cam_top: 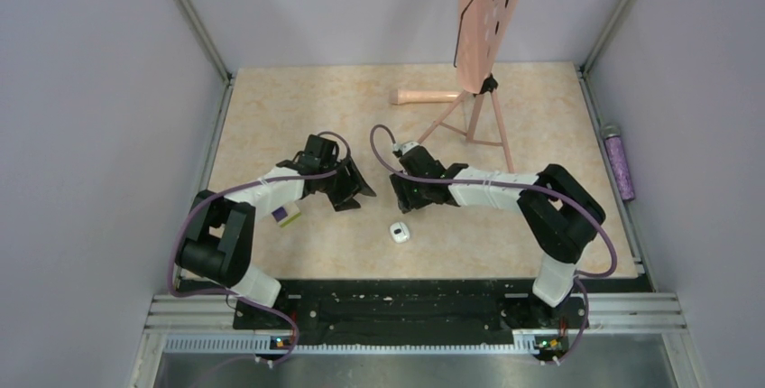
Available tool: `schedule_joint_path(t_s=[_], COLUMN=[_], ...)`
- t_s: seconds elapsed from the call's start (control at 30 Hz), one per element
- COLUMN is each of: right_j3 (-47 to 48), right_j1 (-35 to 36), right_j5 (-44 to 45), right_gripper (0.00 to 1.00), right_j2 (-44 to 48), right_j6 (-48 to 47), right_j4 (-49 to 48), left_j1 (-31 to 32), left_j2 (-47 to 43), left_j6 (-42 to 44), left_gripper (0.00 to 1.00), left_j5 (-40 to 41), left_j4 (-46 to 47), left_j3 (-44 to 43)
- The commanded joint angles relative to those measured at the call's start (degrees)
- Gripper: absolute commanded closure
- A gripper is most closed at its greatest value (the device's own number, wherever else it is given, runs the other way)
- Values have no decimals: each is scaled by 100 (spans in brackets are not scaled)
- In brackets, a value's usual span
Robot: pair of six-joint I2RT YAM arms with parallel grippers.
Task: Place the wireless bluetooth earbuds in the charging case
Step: Pick up the left earbud from the center of the board.
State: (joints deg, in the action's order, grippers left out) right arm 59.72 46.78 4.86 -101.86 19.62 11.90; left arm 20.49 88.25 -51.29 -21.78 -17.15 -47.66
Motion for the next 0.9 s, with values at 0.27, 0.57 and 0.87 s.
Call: schedule_joint_path(t_s=[0.27,0.57,0.87], right_j3=[352,584,449], right_j1=[123,140,144], right_j5=[-88,-271,-542], right_gripper=[42,46,68], right_j2=[-152,-425,-130], right_j6=[-1303,-1734,-1474], right_j4=[526,570,434], left_j1=[-113,-116,-126], left_j2=[-32,-29,52], left_j6=[152,111,-17], left_gripper=[39,39,35], left_j5=[-210,-283,-630], left_j4=[45,91,399], left_j3=[-34,-30,-4])
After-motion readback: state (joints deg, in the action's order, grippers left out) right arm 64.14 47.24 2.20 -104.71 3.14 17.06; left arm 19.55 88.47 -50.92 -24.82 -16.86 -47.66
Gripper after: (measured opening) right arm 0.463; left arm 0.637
